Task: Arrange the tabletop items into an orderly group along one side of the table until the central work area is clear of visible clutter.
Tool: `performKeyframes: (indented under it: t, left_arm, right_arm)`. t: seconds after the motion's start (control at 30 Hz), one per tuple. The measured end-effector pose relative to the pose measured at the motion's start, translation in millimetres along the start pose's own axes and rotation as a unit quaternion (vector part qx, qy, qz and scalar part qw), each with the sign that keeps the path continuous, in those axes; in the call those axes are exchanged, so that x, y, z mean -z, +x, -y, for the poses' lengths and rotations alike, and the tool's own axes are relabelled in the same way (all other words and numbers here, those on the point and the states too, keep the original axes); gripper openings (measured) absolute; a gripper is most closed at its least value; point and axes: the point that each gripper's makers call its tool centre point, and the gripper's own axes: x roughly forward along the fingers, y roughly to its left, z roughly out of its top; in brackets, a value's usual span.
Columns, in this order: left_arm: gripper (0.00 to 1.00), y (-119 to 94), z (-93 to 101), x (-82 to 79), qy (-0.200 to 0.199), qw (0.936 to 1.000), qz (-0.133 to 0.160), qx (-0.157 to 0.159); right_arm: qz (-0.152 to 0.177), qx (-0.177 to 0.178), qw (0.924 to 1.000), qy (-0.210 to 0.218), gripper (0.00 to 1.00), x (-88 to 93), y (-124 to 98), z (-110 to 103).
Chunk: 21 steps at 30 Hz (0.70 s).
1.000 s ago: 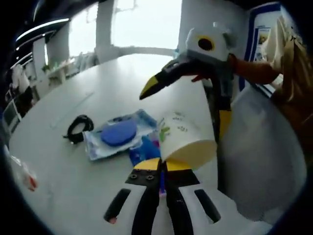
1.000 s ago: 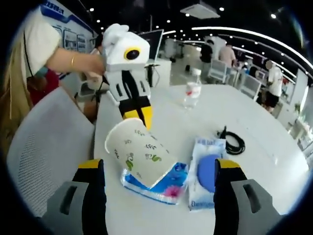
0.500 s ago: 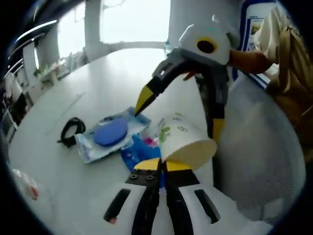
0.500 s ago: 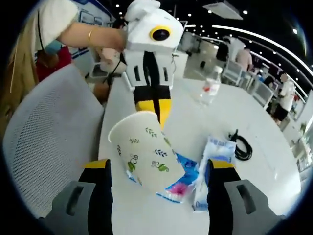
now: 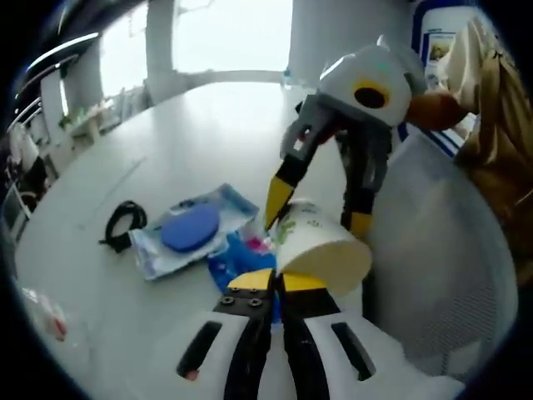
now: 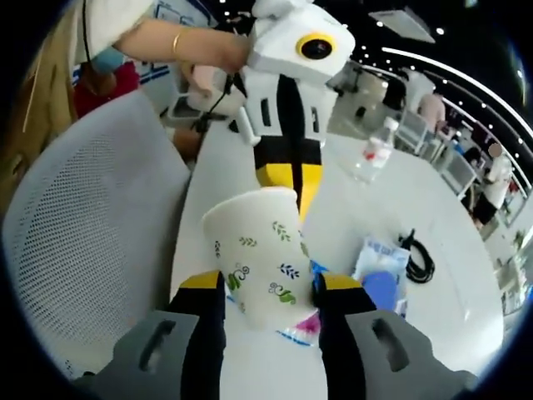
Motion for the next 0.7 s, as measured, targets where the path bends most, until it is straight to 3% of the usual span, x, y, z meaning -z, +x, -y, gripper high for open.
performKeyframes:
  t: [0.27, 0.37, 0.57, 0.7]
  left_arm:
    - [0.03, 0, -16.1, -5.9, -0.025, 0.9988, 0.016, -0.038]
    - [0.11, -2, -25.5, -6.1, -0.046, 0.9972, 0.021, -0.055]
    - [0.31, -9, -45.0, -9.7, -0.121, 0.9868, 0.049, -0.096]
    - [0.38, -15, -61.3, -3.8, -0.136, 0.9795, 0.048, -0.141]
  right_arm:
    - [0.026, 0.018, 0.9992, 0.026, 0.40, -2.8, -4, 8]
    - [0.033, 0.022, 0.9985, 0.038, 0.39, -3.4, -6, 12]
    - [0.039, 0.041, 0.9963, 0.065, 0.39, 0.2, -8, 20]
    - [0.048, 0.057, 0.9932, 0.089, 0.39, 1.4, -9, 27]
